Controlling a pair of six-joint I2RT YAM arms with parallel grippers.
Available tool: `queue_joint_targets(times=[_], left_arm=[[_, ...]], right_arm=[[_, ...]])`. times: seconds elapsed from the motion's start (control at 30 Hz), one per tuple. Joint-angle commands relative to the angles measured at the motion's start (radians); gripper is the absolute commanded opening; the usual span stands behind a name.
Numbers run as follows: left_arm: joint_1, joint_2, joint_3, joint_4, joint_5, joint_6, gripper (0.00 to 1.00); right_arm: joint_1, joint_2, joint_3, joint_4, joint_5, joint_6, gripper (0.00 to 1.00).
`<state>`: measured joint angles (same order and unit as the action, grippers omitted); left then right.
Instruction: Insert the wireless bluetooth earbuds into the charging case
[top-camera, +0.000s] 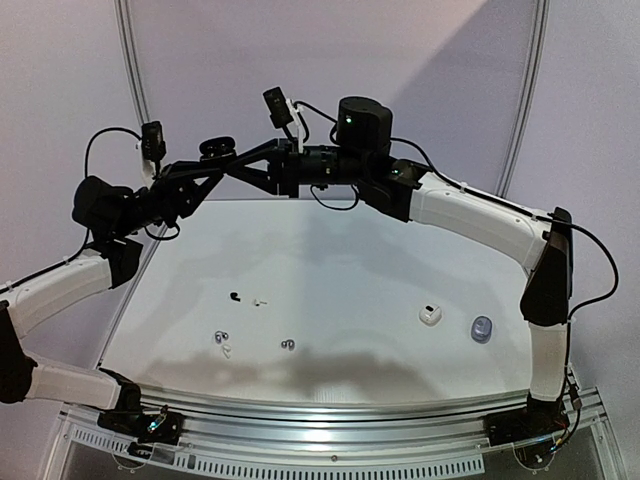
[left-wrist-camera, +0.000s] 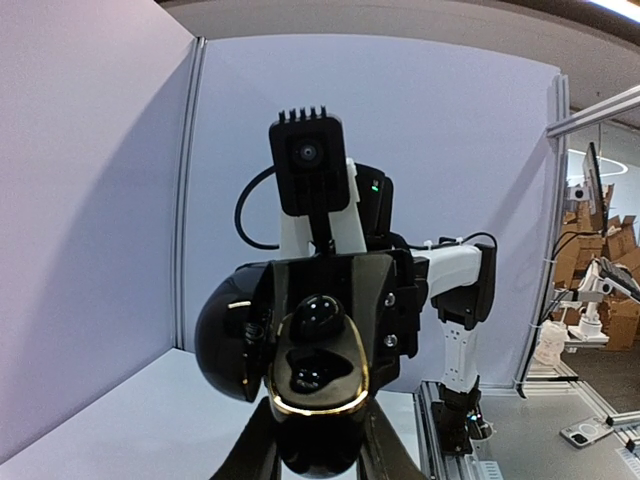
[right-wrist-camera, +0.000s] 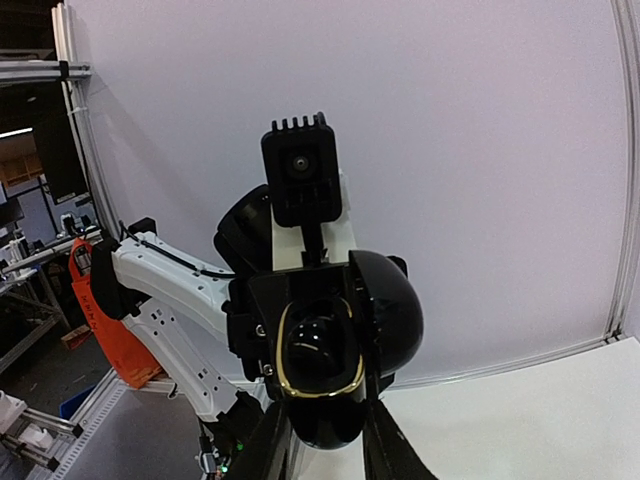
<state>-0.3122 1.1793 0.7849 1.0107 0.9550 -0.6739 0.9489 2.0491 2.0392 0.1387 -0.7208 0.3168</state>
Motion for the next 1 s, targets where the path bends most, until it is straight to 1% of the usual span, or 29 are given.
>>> queue_joint_targets(times=[0.0,0.17,0.4,0.5,0.63,0.7,0.77,0.87,0.9,0.97], left_arm=[[-0.024,0.008,0.016,0.0,0.01,0.005,0.0],[-0.028,0.007,0.016,-0.001,0.009,0.006,0.0],[-0.029,0.008,0.02,0.006,0.004,0.012,0.0],[-0.031,0.011,0.021,0.008,0.001,0.016,0.0],[-0.034,0.011,0.019,0.003,0.001,0.016,0.0],[-0.034,0.009,0.017,-0.001,-0.003,0.018,0.0],[-0.033,0.008,0.017,-0.004,-0.006,0.017,0.0],[-0.033,0.006,0.017,-0.015,-0.014,0.019,0.0],[-0.032,0.004,0.015,-0.021,-0.018,0.022,0.07],[-0.032,0.001,0.011,-0.034,-0.022,0.029,0.29]], right_arm=[[0.003,0.019,0.027,0.035,-0.01,0.024,0.29],[0.004,0.018,0.03,0.05,-0.004,0.025,0.32],[0.004,0.021,0.029,0.018,-0.008,0.022,0.26],[0.005,0.02,0.03,0.016,-0.012,0.021,0.2],[0.004,0.021,0.03,0.021,-0.017,0.025,0.09],[0.004,0.021,0.029,0.026,-0.02,0.031,0.06],[0.004,0.02,0.028,0.027,-0.02,0.035,0.01],[0.002,0.017,0.022,0.033,-0.018,0.041,0.0],[0.003,0.015,0.013,0.043,-0.018,0.045,0.0],[-0.001,-0.004,-0.02,0.088,-0.004,0.052,0.0]])
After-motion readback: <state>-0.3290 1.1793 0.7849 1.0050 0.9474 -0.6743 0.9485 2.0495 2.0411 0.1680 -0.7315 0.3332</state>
